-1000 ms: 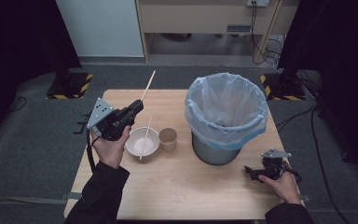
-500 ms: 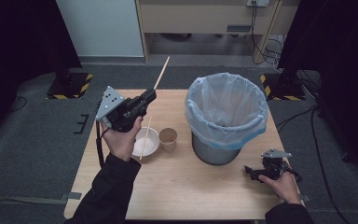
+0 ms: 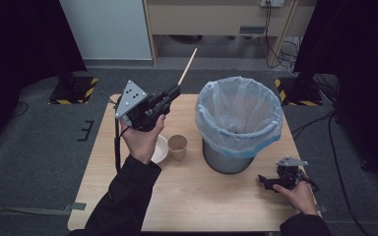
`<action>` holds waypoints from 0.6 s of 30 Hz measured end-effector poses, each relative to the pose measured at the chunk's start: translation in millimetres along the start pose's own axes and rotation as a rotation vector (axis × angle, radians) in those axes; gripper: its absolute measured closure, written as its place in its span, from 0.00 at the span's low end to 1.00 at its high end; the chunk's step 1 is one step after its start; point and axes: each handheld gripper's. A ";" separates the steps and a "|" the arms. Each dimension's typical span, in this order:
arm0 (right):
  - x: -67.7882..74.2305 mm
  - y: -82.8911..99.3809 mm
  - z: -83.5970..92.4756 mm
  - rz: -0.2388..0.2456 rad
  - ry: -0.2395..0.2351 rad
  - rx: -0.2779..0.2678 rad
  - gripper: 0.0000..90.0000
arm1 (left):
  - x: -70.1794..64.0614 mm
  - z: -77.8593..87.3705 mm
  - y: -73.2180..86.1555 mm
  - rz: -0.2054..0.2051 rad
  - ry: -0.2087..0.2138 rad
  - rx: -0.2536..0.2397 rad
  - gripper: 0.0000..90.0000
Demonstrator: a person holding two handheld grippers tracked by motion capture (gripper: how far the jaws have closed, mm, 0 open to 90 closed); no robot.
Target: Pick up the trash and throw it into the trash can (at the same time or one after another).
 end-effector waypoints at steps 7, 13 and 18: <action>0.0 0.0 0.0 0.000 0.000 0.000 0.03 | -11.3 -15.4 -4.9 -0.007 0.027 -0.008 0.95; 0.0 0.0 0.0 0.000 0.000 0.000 0.03 | -20.9 -29.5 -3.8 -0.012 0.053 -0.005 0.95; 0.0 0.0 0.0 0.000 0.000 0.000 0.03 | -30.2 -46.2 -0.2 -0.014 0.077 0.001 0.95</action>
Point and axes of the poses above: each handheld gripper's, and its own axes: z roughly backward along the jaws, y roughly out of its underside, x roughly to its left, and after that the axes turned 3 degrees about -z, right-handed
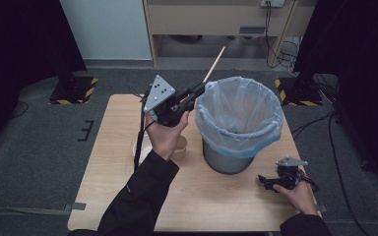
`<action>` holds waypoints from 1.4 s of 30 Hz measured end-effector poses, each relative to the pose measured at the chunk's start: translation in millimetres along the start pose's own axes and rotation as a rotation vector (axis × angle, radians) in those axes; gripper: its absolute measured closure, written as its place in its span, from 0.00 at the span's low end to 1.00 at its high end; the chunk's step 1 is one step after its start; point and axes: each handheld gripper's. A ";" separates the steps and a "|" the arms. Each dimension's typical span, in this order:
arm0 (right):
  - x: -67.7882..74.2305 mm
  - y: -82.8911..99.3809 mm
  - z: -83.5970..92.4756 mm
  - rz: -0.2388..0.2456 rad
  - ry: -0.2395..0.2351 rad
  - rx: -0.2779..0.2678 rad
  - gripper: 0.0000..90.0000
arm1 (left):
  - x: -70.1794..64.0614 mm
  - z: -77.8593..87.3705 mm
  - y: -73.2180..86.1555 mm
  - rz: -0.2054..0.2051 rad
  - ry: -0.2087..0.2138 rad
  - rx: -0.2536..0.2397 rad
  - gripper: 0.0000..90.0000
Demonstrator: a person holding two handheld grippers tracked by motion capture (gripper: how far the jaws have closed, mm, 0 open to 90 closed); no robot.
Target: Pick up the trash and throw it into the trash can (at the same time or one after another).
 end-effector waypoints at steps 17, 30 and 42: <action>0.1 0.0 -0.1 -0.002 0.000 -0.001 0.03 | -17.9 -41.4 -1.6 -0.010 0.037 0.012 0.95; -0.1 0.0 -0.2 0.001 0.001 -0.003 0.03 | -27.2 -75.0 -4.8 -0.017 0.064 0.010 0.95; -0.1 0.0 -0.2 0.001 0.001 -0.003 0.03 | -22.7 -92.6 3.5 -0.018 0.102 0.066 0.75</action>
Point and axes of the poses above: each handheld gripper's, and its own axes: z roughly backward along the jaws, y roughly out of its underside, x roughly to its left, and after that the axes turned 3 degrees about -z, right-handed
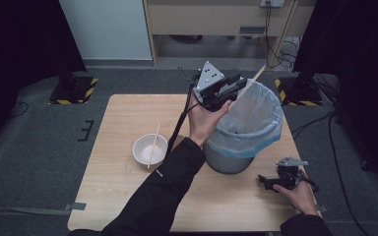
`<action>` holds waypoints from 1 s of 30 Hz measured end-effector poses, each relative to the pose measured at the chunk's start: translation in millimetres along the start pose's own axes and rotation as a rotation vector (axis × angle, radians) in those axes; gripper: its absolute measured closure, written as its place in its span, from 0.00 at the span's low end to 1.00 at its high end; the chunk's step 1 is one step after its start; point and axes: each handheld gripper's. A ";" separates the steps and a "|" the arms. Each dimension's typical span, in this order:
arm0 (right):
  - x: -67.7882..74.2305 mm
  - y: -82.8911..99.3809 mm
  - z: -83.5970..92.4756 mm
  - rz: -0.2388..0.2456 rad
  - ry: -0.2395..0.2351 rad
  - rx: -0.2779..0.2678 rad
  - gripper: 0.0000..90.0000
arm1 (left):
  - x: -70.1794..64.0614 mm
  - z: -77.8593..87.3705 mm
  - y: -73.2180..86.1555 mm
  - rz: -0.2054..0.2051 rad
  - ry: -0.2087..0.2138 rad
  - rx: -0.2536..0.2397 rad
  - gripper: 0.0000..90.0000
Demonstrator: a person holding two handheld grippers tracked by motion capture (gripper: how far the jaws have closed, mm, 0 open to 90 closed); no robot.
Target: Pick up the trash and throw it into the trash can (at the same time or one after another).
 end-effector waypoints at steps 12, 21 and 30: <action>0.1 0.0 0.2 0.000 -0.001 0.003 0.03 | 25.8 71.8 -10.9 -0.017 -0.070 -0.017 0.54; 0.1 0.0 0.2 0.000 -0.001 0.003 0.03 | 48.0 129.0 3.8 -0.034 -0.165 0.029 0.46; 0.1 0.0 0.2 0.000 -0.001 0.003 0.03 | 69.5 166.3 53.7 -0.008 -0.259 0.146 0.43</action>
Point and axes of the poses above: each handheld gripper's, and its own axes: z roughly backward along the jaws, y roughly out of its underside, x roughly to its left, and after that the axes turned 3 degrees about -z, right-handed
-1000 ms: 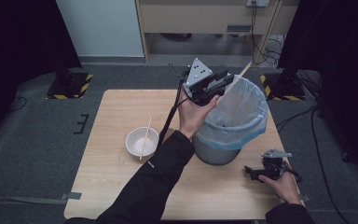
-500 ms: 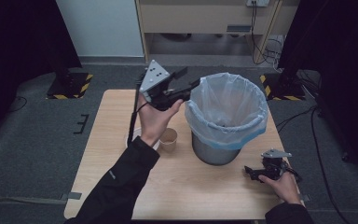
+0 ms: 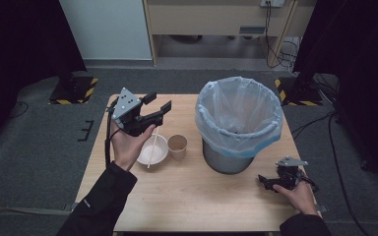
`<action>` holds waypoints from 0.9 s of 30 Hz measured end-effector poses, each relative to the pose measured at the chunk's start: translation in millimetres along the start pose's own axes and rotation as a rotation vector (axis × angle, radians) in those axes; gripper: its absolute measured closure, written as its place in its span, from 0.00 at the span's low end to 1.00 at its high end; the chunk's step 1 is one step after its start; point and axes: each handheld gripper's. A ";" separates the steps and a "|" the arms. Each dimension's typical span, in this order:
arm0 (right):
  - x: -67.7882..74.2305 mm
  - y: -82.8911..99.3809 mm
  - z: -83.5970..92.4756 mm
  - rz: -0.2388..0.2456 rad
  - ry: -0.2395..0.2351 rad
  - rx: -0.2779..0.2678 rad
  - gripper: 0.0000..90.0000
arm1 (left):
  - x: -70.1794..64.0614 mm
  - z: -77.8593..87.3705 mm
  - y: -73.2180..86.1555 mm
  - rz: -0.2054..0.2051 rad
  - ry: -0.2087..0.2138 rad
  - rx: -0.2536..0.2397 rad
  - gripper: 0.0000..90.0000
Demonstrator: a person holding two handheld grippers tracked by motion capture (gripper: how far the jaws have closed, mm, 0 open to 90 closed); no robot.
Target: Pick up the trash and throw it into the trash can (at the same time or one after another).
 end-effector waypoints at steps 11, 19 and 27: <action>-0.1 0.0 -0.1 0.003 0.002 -0.002 0.03 | 19.4 -5.5 78.8 0.036 -0.058 0.207 0.41; 0.2 0.0 0.0 0.003 0.002 -0.003 0.03 | 27.3 -23.2 126.0 0.068 -0.087 0.327 0.42; 0.1 0.0 -0.1 0.003 0.001 -0.003 0.03 | 34.6 -37.2 164.8 0.095 -0.109 0.445 0.45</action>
Point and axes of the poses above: each handheld gripper's, and its own axes: z roughly backward along the jaws, y roughly out of its underside, x roughly to its left, and after that the axes turned 3 degrees about -z, right-handed
